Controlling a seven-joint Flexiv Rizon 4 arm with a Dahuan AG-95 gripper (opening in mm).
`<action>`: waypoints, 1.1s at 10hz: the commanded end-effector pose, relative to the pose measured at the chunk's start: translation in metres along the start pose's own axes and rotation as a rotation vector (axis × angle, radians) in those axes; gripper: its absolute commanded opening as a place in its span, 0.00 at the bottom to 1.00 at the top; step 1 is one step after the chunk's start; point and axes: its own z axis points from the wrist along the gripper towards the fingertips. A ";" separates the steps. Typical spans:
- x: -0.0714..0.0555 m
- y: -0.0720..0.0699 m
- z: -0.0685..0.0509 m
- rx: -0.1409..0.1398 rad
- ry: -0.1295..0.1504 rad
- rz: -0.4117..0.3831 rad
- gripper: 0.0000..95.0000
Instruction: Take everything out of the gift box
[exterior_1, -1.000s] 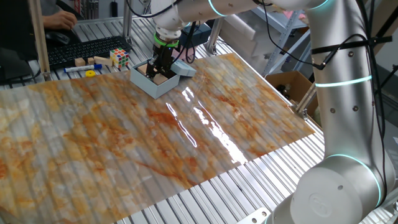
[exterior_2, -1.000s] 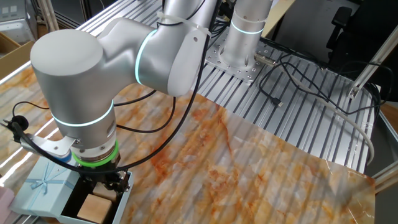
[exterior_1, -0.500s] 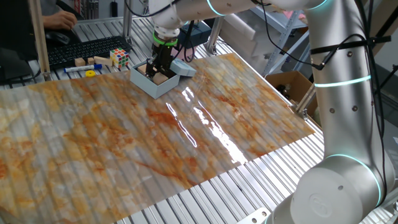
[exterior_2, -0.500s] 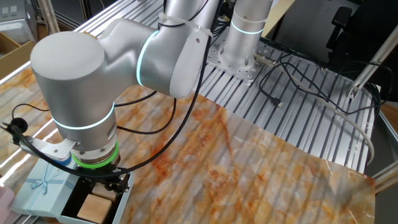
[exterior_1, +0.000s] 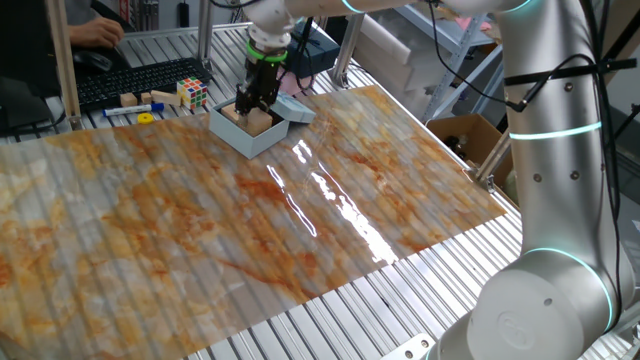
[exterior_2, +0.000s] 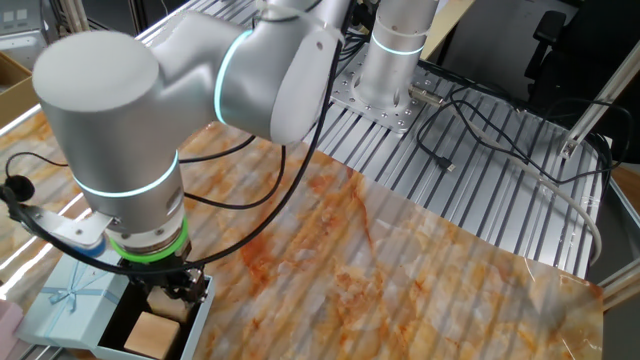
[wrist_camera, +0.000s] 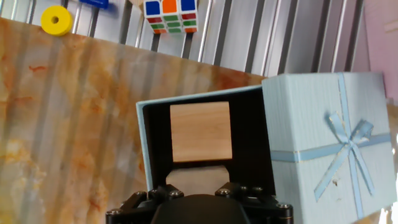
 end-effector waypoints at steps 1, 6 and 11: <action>0.003 0.004 -0.011 0.005 0.014 0.019 0.00; 0.009 0.025 -0.046 0.013 0.058 0.088 0.00; 0.013 0.069 -0.061 -0.007 0.078 0.216 0.00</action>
